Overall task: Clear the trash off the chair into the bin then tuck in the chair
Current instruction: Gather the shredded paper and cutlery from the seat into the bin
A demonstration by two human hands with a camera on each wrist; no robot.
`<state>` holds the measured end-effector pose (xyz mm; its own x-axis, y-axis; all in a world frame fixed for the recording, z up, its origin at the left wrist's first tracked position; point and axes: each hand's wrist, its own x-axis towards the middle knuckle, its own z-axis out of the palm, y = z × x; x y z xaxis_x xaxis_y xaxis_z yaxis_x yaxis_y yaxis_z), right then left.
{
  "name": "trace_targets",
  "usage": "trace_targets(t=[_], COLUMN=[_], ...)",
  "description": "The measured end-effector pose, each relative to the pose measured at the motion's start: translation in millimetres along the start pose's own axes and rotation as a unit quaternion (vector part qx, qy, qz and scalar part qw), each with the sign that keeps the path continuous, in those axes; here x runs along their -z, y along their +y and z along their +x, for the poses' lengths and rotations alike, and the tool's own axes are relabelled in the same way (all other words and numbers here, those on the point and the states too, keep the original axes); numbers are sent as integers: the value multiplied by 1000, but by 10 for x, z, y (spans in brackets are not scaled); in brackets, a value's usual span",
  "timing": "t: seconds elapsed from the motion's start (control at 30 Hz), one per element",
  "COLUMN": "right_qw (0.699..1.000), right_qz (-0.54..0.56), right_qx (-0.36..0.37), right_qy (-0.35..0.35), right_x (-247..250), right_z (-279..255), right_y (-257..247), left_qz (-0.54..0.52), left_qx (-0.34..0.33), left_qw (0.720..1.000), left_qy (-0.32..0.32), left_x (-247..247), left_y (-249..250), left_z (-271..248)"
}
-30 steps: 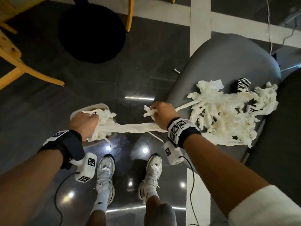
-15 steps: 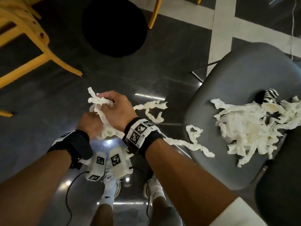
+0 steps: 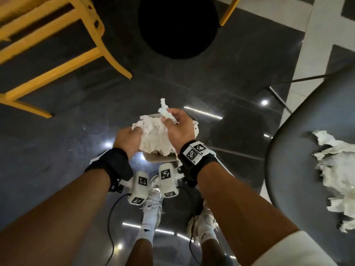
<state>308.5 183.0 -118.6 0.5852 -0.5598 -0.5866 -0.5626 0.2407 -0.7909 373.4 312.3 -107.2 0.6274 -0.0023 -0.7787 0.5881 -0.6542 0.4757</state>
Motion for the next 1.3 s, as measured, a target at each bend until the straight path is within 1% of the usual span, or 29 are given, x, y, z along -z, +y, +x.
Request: trace_targets(t=[0.07,0.13,0.23,0.3,0.4,0.47,0.53,0.6,0.67,0.73,0.8,0.87,0.93,0.97,1.03,1.07,1.1,1.17,1.2,1.23,1.27,1.3], right_qw=[999,998,994,993,992,990,987,975,953,931,897,867,855,854,853,840,816,751,719,689,669,658], right_qz=[-8,-16,-45,-61,-69,-87,-132,-215,-303,-362,-430,-467,-472,-469,-462,-477,-509,-583,-608,-624,-628,-627], right_qx=[-21,-54,-93,-102,-107,-106,-91,-54,-12,7,7,3,19,29,19,19,34,71,75,70,67,60], right_qy=[28,36,22,14,22,30,23,-3,-20,-45,-107,-175,-212,-223,-244,-259,-271,-302,-329,-362,-393,-414], right_x=[28,45,47,36,-2,-45,-107,-187,-264,-345,-398,-388,-315,-261,-128,-54,14,148,196,214,207,180], right_z=[101,194,310,373,475,584,737,903,1061,1186,1256,1277,1221,1176,1085,1040,990,919,887,874,882,876], right_y=[296,572,917,1075,1206,1273,1342,1434,1566,1696,1786,1821,1752,1688,1565,1499,1421,1299,1260,1252,1266,1276], left_qz=[-5,-8,35,54,93,121,133,150,163,173,191,206,234,241,238,242,262,301,326,362,402,445], left_qx=[-1,-4,-20,-28,-45,-68,-84,-91,-90,-99,-107,-112,-111,-104,-91,-99,-112,-145,-164,-176,-200,-224], left_qw=[1000,999,998,997,994,990,987,984,983,980,975,967,956,955,957,956,948,931,917,899,874,845], left_qy=[-19,-39,-43,-50,-40,-24,-18,-14,-9,-12,-44,-99,-138,-141,-135,-136,-141,-149,-159,-173,-184,-195], left_x=[-115,-246,-418,-523,-612,-670,-729,-794,-861,-927,-991,-1035,-1046,-1027,-937,-887,-844,-762,-726,-700,-688,-682], left_y=[-138,-268,-507,-706,-703,-678,-710,-791,-895,-987,-1044,-1048,-1002,-972,-896,-851,-806,-714,-679,-663,-675,-696], left_z=[123,236,441,620,619,652,764,922,1078,1212,1289,1288,1241,1214,1151,1110,1089,1066,1071,1097,1131,1153])
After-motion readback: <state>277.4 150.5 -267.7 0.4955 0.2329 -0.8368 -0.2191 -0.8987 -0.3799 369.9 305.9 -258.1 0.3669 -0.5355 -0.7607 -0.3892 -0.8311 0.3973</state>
